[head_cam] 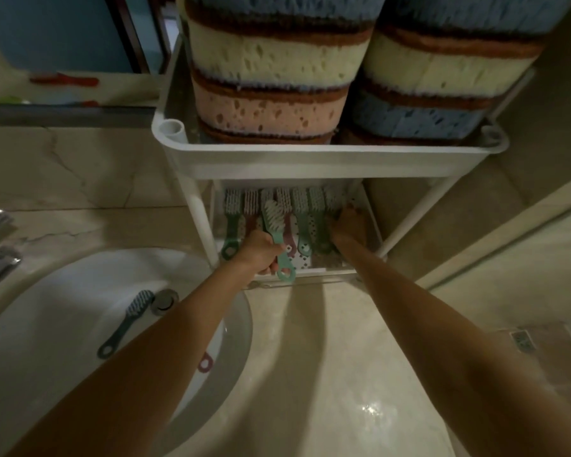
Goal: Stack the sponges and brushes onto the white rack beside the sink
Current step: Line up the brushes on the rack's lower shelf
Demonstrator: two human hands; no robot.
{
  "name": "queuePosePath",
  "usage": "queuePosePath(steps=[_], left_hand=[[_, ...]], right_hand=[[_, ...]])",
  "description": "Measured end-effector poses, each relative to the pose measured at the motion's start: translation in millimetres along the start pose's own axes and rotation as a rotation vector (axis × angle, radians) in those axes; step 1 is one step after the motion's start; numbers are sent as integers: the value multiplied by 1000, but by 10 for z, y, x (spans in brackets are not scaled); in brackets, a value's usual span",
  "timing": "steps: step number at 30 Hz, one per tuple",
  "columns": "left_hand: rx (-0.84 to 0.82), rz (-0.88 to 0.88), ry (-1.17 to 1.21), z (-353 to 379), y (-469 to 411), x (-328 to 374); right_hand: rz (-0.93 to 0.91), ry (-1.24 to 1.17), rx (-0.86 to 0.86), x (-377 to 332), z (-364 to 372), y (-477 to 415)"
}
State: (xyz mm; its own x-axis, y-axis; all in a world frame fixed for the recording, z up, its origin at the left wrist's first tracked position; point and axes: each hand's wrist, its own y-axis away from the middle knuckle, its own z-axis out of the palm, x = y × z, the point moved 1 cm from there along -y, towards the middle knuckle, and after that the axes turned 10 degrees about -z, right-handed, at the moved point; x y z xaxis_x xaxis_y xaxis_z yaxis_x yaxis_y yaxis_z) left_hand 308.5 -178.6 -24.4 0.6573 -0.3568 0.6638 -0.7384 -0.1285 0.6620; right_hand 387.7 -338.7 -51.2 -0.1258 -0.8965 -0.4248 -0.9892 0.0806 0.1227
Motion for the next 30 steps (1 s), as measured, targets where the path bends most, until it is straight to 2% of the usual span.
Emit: queuePosePath(steps=[9, 12, 16, 19, 25, 30], left_hand=[[-9, 34, 84, -1, -13, 63], [7, 41, 173, -26, 12, 116], [-12, 11, 304, -37, 13, 204], [15, -9, 270, -36, 43, 281], [54, 34, 94, 104, 76, 444], [10, 124, 27, 158, 109, 520]], right_hand=[[-96, -121, 18, 33, -65, 53], [-102, -369, 60, -50, -122, 275], [-187, -575, -79, -190, -133, 651], [-281, -488, -173, -217, -102, 782], [-384, -326, -60, -251, -225, 882], [-169, -254, 5, -111, -327, 827]])
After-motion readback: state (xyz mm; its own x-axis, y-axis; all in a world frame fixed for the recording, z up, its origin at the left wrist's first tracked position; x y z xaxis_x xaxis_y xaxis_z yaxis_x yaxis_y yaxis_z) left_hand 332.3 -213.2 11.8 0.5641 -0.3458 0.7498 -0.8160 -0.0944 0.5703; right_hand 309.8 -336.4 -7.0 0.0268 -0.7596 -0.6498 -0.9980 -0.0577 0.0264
